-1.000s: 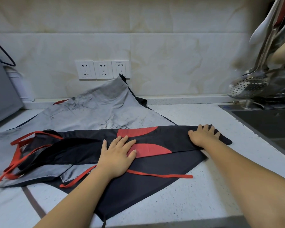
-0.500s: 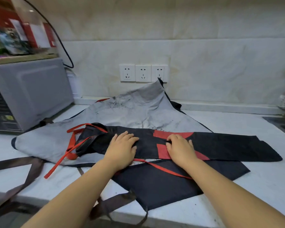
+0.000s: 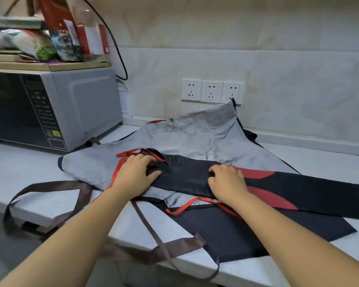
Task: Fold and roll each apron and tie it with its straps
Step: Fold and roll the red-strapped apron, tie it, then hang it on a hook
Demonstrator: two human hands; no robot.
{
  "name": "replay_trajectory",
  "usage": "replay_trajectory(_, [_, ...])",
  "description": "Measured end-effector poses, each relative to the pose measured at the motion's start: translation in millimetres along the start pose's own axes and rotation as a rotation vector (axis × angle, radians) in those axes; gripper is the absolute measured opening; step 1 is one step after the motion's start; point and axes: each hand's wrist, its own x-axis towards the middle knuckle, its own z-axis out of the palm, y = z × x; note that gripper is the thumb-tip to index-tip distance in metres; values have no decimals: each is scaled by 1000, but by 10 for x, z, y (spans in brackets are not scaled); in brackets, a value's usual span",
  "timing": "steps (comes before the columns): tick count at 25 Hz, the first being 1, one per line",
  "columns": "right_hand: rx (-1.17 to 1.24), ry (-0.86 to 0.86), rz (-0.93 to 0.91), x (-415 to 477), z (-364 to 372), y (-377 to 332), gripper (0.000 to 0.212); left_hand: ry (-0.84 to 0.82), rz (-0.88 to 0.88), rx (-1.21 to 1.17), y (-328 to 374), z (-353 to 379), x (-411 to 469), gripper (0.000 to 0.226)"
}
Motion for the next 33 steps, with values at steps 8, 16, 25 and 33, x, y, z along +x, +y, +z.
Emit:
replay_trajectory(8, [81, 6, 65, 29, 165, -103, 42, -387, -154, 85, -249, -348, -73, 27])
replay_trajectory(16, [25, 87, 32, -29, 290, -87, 42, -238, -151, 68, -304, -569, 75, 19])
replay_trajectory(25, [80, 147, 38, -24, 342, -43, 42, -182, -160, 142, -516, -475, 190, 27])
replay_trajectory(33, [150, 116, 39, 10, 302, -41, 36, 22, 224, -95, 735, 69, 132, 33])
